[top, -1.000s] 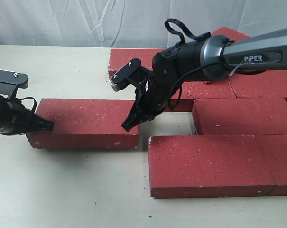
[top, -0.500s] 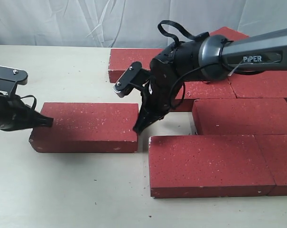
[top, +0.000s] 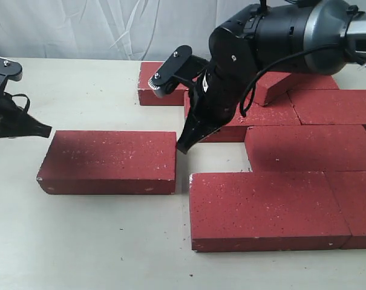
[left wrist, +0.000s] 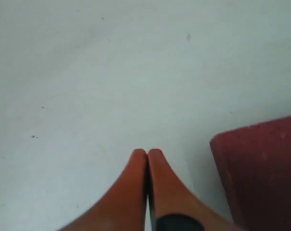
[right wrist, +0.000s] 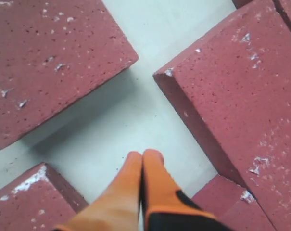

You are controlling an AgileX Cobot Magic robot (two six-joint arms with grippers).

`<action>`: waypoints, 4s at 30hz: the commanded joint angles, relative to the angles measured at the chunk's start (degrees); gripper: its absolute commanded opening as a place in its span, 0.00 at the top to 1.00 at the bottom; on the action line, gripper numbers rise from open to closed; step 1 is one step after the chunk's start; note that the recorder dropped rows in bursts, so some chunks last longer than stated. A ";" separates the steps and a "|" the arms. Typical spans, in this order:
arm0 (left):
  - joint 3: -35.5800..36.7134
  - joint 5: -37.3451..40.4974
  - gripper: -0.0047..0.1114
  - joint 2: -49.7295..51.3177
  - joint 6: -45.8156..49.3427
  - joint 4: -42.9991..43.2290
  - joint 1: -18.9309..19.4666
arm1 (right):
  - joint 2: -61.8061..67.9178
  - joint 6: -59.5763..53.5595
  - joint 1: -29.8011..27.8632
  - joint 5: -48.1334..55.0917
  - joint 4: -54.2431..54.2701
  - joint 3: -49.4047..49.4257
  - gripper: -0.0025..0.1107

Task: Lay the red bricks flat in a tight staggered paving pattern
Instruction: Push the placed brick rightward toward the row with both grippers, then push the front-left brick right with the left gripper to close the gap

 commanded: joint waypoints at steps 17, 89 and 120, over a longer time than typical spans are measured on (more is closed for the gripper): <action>-5.54 19.25 0.96 8.99 2.23 -0.17 3.76 | -0.14 -45.73 2.96 6.97 35.16 1.94 0.99; -8.30 25.08 0.96 13.24 32.32 -30.31 0.15 | -4.48 -6.68 -5.46 -1.42 4.72 3.89 0.99; -8.96 25.39 0.96 10.96 13.65 -14.49 1.41 | -4.38 -6.56 -10.60 -1.85 9.72 3.89 0.99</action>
